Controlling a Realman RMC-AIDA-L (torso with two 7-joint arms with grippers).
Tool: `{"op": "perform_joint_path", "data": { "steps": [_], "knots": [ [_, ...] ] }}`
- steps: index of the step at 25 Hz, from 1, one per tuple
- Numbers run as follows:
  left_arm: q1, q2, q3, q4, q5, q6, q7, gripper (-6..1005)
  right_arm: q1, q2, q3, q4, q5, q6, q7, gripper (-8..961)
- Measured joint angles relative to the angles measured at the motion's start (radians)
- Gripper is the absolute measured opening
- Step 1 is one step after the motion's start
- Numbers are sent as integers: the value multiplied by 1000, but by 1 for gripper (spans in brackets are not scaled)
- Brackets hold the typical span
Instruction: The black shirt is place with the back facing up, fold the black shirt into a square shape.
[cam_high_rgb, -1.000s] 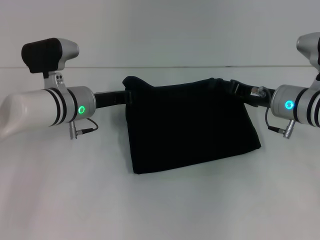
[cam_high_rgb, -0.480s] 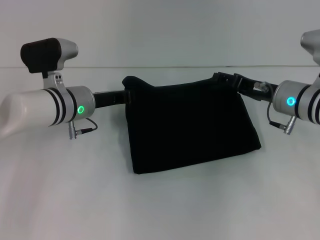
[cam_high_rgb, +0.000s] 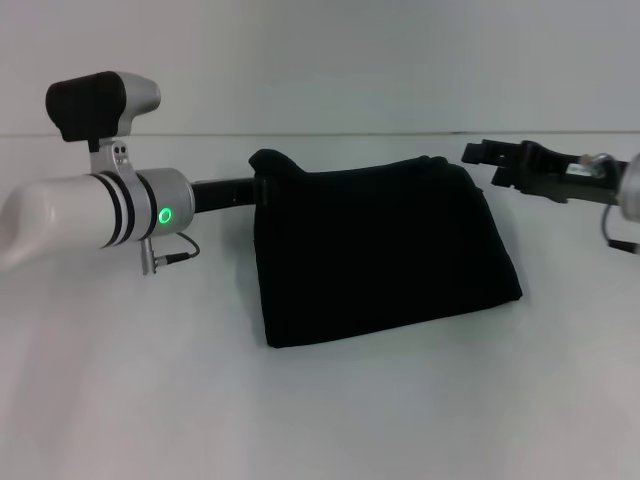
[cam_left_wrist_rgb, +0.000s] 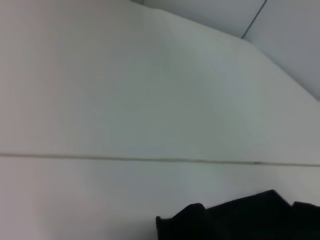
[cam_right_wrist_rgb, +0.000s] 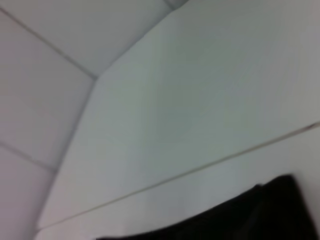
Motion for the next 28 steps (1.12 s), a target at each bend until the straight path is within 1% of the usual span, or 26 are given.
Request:
{"op": "perform_joint_path", "data": {
  "steps": [1,3,7,13,18,21,23,24,25,26,27,28],
  "knots": [
    [-3,2,0,1,0,6,0,1,-9,-12,1,-7,0,-36,11,772],
    [-10,4,0,7,0,16,0,1,-32,-25,-3,-38,-1,-94,39,771],
    [-17,6,0,26,0,34,-1,0,-50,-26,-3,-57,-1,-107,48,771],
    [-41,17,9,39,0,33,-1,0,-56,-28,-5,-58,-13,-94,49,770],
    [-56,24,46,40,1,19,-1,0,-48,-18,-6,-60,-29,-82,45,770],
    [-59,24,74,40,8,-2,-1,1,-43,-4,-7,-72,-32,-76,18,750],
    [-60,23,79,40,15,-6,-3,1,-44,16,0,-100,-28,-66,-24,736],
    [-60,22,79,40,18,-8,-4,1,-46,30,6,-117,-21,-53,-55,729],
    [-59,21,79,40,18,-10,-4,0,-50,53,15,-140,-2,-22,-129,722],
    [-57,19,78,40,18,-12,-4,0,-50,53,15,-140,-2,-22,-129,715],
    [-55,18,76,40,18,-13,-4,0,-49,66,17,-143,10,-8,-180,709],
    [-54,18,74,40,18,-14,-5,0,-45,74,17,-142,19,2,-220,702]
  ]
}}
